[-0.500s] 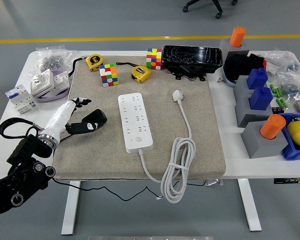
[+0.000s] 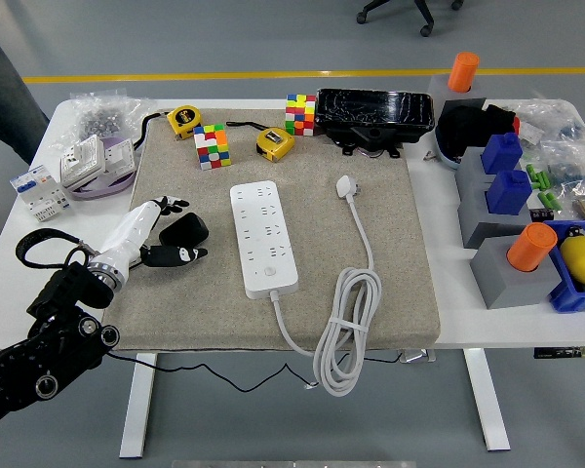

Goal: Put the plug near the board,insert it into the board,press the button,pull the plug out

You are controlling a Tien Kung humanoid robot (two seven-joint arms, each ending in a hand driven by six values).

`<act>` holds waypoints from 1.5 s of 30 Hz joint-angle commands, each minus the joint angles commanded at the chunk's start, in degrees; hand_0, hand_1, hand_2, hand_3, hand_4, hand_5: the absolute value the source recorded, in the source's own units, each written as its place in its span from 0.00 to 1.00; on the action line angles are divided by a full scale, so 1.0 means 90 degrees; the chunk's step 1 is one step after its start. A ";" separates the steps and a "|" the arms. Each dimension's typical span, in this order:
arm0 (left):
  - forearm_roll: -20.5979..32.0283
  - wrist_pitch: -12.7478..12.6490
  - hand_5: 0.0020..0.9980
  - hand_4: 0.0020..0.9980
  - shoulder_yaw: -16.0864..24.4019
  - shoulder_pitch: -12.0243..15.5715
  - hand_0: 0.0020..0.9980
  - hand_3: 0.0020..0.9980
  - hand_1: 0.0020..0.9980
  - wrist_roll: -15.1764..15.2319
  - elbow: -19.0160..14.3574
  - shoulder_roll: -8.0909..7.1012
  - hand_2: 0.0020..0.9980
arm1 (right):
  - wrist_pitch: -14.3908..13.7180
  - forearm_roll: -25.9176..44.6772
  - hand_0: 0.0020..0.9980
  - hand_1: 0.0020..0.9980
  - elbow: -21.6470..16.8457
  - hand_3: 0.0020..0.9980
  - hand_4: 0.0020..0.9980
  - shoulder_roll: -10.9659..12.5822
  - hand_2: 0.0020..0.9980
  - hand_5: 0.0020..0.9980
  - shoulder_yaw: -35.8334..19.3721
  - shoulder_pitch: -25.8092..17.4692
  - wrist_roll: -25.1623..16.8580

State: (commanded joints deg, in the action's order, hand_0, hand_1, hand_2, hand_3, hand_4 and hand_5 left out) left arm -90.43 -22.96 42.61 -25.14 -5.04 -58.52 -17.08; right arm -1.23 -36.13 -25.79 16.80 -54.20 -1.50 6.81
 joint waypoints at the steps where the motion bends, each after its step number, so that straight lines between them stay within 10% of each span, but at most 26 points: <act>1: 0.0016 -0.0002 0.23 1.00 -0.0007 -0.0013 0.75 0.77 0.77 -0.0004 0.0019 0.0007 0.75 | 0.0001 0.0000 0.68 0.69 0.0001 0.60 0.94 -0.0001 0.70 0.53 0.0003 -0.0002 0.0001; 2: 0.0036 -0.0007 0.17 0.89 -0.0014 -0.0025 0.71 0.64 0.72 -0.0003 0.0038 0.0014 0.67 | 0.0001 0.0001 0.68 0.69 0.0001 0.60 0.94 -0.0002 0.70 0.53 0.0004 -0.0004 0.0000; 7: 0.0171 -0.0020 0.17 0.89 -0.0040 -0.0099 0.71 0.64 0.72 -0.0020 0.0127 0.0054 0.67 | 0.0001 0.0004 0.68 0.69 0.0004 0.60 0.94 0.0004 0.70 0.53 0.0015 -0.0004 0.0001; 8: 0.0181 -0.0008 0.16 0.83 -0.0042 -0.0111 0.52 0.55 0.57 -0.0043 0.0141 0.0060 0.54 | 0.0001 0.0003 0.68 0.69 0.0003 0.60 0.94 0.0005 0.70 0.53 0.0014 0.0000 0.0001; 13: 0.0254 0.0048 0.16 0.83 -0.0031 -0.0129 0.52 0.55 0.57 -0.0088 0.0136 0.0065 0.54 | -0.0002 0.0001 0.68 0.69 -0.0006 0.60 0.94 0.0014 0.70 0.53 0.0015 0.0013 -0.0002; 14: 0.0265 0.0038 0.06 0.73 -0.0031 -0.0130 0.40 0.53 0.43 -0.0076 0.0135 0.0065 0.48 | -0.0001 0.0000 0.68 0.69 -0.0005 0.60 0.94 0.0017 0.70 0.53 0.0017 0.0013 -0.0001; 29: 0.0343 -0.0093 0.00 0.65 -0.0018 -0.0105 0.35 0.53 0.37 0.0142 0.0002 0.0055 0.44 | 0.0002 0.0000 0.68 0.69 -0.0003 0.60 0.94 0.0012 0.70 0.53 0.0023 -0.0002 0.0000; 45: 0.0817 0.0077 0.00 0.63 -0.0990 -0.0740 0.36 0.53 0.37 0.1354 0.0039 -0.0055 0.43 | 0.0003 0.0017 0.68 0.69 0.0003 0.60 0.94 0.0011 0.70 0.53 0.0034 -0.0003 0.0000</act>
State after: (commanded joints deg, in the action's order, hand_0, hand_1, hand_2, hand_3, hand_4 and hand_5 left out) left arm -83.08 -22.27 33.70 -31.80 7.15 -58.17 -17.57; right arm -1.20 -35.97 -25.76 16.90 -53.90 -1.53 6.81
